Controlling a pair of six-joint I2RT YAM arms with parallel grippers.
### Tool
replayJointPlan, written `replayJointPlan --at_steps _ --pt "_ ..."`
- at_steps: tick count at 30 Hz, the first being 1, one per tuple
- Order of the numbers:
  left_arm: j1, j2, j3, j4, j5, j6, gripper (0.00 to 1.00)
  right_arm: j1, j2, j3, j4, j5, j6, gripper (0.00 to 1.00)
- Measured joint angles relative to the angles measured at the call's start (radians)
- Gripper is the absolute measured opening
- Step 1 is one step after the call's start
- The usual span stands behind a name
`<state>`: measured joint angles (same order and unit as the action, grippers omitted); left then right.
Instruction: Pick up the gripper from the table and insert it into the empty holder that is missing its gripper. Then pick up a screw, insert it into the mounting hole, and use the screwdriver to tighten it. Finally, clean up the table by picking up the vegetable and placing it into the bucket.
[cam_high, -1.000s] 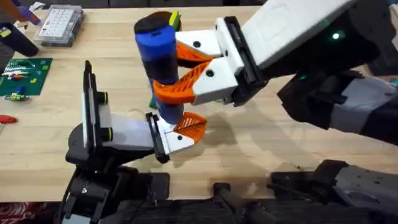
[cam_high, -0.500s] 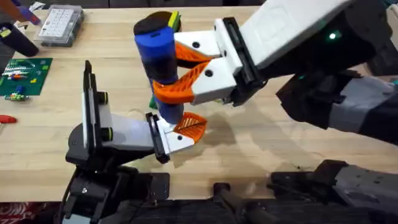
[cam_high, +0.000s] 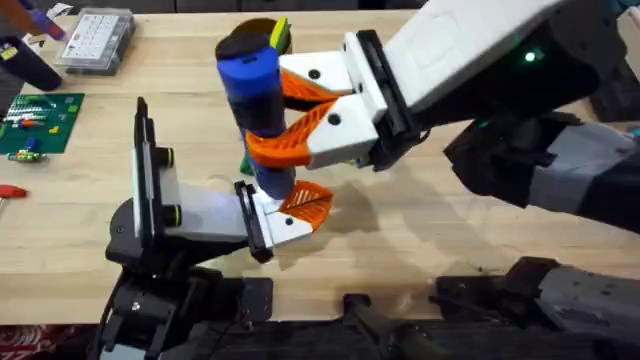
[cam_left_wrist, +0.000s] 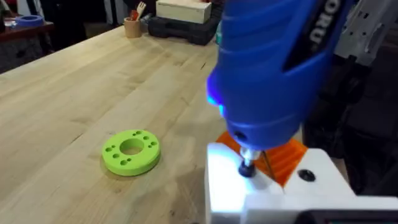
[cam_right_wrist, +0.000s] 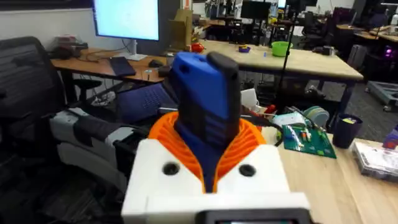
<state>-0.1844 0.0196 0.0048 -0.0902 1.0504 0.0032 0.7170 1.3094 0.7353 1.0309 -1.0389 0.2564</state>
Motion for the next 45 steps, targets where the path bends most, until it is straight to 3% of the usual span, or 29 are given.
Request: replayJointPlan --at_steps 45 --pt "0.000 0.000 0.000 0.000 0.000 -0.004 0.012 0.020 0.015 0.000 0.020 0.003 0.001 0.044"
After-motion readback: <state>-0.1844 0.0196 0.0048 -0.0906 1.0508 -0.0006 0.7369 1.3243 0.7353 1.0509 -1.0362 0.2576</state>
